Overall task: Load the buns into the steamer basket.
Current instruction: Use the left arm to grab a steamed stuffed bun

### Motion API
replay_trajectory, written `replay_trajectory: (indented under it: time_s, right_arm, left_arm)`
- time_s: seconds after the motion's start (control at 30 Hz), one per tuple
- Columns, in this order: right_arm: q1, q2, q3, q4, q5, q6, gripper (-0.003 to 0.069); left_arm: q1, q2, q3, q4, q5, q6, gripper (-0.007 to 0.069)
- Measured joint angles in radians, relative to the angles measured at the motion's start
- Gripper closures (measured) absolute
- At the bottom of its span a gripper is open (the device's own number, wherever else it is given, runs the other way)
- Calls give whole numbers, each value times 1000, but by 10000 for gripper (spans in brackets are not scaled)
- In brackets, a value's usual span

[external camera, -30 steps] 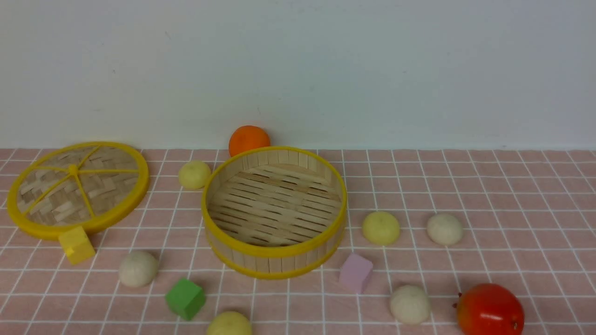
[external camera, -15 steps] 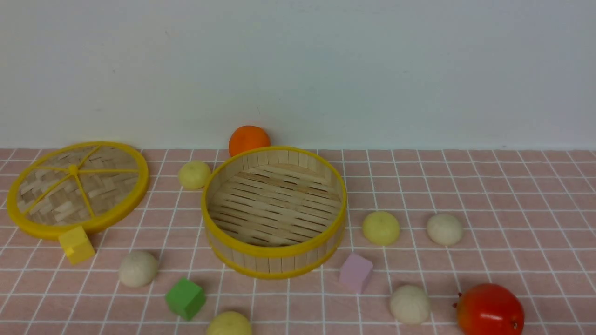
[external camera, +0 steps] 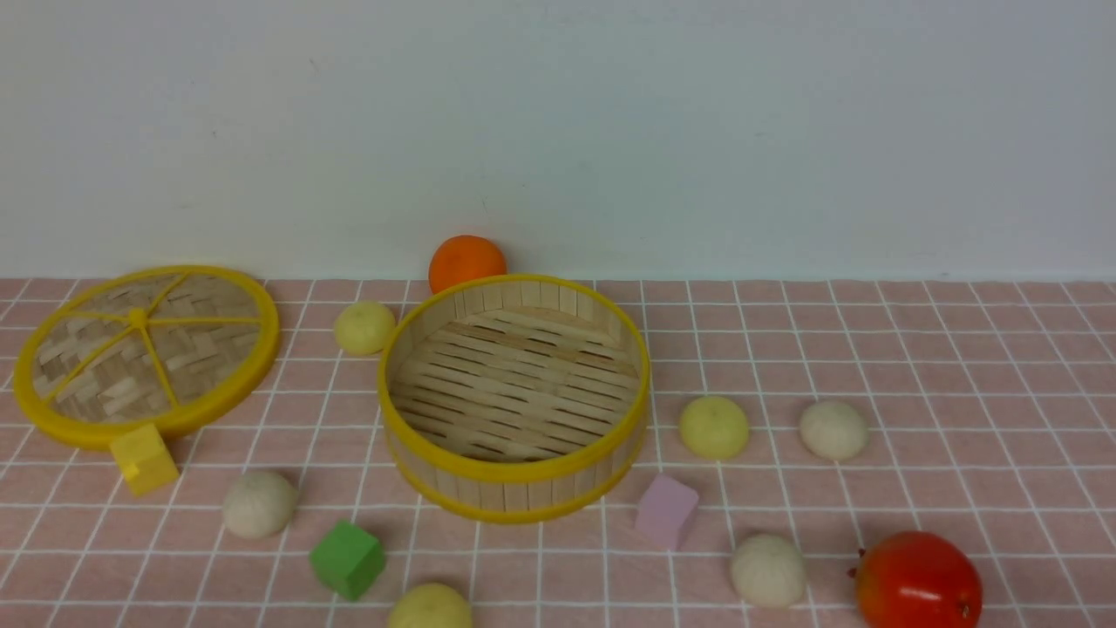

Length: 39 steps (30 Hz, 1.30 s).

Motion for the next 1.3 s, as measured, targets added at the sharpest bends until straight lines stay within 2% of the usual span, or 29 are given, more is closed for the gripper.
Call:
replay_trajectory:
  time_s: [0.13, 0.27, 0.5, 0.6, 0.73, 0.83, 0.87, 0.97, 1.13, 1.3]
  right_arm:
    - [0, 0, 0, 0, 0, 1, 419]
    - [0, 0, 0, 0, 0, 4, 419]
    - [0, 0, 0, 0, 0, 4, 419]
    - [0, 0, 0, 0, 0, 4, 419]
    - [0, 0, 0, 0, 0, 4, 419]
    - [0, 0, 0, 0, 0, 5, 419]
    - [0, 0, 0, 0, 0, 5, 419]
    - [0, 0, 0, 0, 0, 5, 419]
    - [0, 0, 0, 0, 0, 5, 419]
    - [0, 0, 0, 0, 0, 5, 419]
  left_arm:
    - [0, 0, 1, 16, -5, 2, 385]
    - [0, 0, 12, 36, -96, 1, 385]
    - [0, 0, 14, -13, -505, -56, 385]
    - [0, 0, 11, -17, -577, -68, 385]
    - [0, 8, -97, -20, -505, -75, 385]
    - [0, 111, -319, -22, -396, -76, 385]
    - [0, 119, -319, -22, -389, -76, 385]
    - [0, 307, -570, -21, -163, -76, 385]
    - [0, 550, -715, -6, 144, -76, 385]
    - [0, 734, -732, -12, 168, -79, 385]
